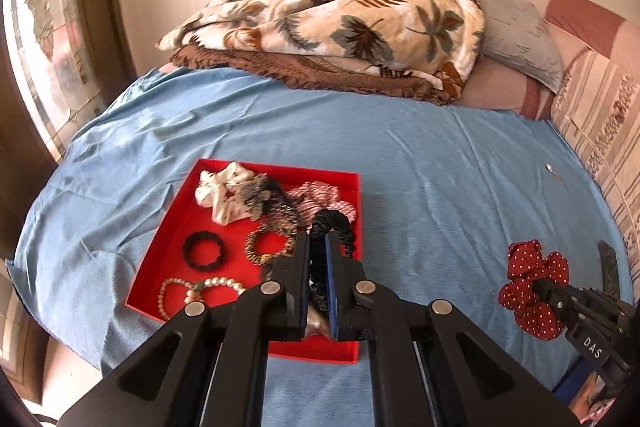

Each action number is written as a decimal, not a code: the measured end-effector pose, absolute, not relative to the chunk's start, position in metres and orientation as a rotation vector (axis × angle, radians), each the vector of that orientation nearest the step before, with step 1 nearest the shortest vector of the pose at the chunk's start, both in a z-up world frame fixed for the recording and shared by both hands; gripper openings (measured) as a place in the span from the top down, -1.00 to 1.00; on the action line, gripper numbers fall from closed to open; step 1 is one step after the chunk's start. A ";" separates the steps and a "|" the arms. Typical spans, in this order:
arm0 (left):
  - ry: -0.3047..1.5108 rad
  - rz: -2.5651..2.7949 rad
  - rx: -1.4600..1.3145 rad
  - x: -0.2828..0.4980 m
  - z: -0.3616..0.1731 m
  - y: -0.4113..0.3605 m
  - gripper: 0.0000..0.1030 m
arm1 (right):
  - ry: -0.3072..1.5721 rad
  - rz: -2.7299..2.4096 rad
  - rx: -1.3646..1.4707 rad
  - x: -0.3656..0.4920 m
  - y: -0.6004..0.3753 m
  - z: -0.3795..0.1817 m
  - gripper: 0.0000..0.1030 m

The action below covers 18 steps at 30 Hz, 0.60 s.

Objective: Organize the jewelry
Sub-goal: 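Carry the black hair tie with left tool while right tool carries scrunchie to tray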

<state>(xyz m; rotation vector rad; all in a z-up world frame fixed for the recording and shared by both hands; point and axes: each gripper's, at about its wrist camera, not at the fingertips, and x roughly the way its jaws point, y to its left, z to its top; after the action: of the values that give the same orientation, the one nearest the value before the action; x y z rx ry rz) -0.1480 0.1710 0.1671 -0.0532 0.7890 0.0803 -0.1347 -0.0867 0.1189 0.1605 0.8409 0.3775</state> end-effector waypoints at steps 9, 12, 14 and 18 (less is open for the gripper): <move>0.808 0.134 -0.120 -0.154 0.155 0.211 0.86 | 0.842 0.441 0.080 -0.136 -0.041 0.131 0.76; 0.815 0.153 -0.144 -0.157 0.150 0.228 0.86 | 0.848 0.457 0.056 -0.134 -0.027 0.133 0.76; 0.817 0.168 -0.169 -0.158 0.148 0.243 0.86 | 0.852 0.470 0.042 -0.133 -0.019 0.133 0.76; 0.812 0.201 -0.227 -0.159 0.148 0.279 0.86 | 0.854 0.504 -0.003 -0.129 0.004 0.138 0.76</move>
<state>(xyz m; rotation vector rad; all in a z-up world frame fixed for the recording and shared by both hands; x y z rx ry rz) -0.1591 0.2786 0.1478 -0.2273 0.8123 0.2014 -0.1295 0.0043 0.1375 -0.0034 0.8542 0.5043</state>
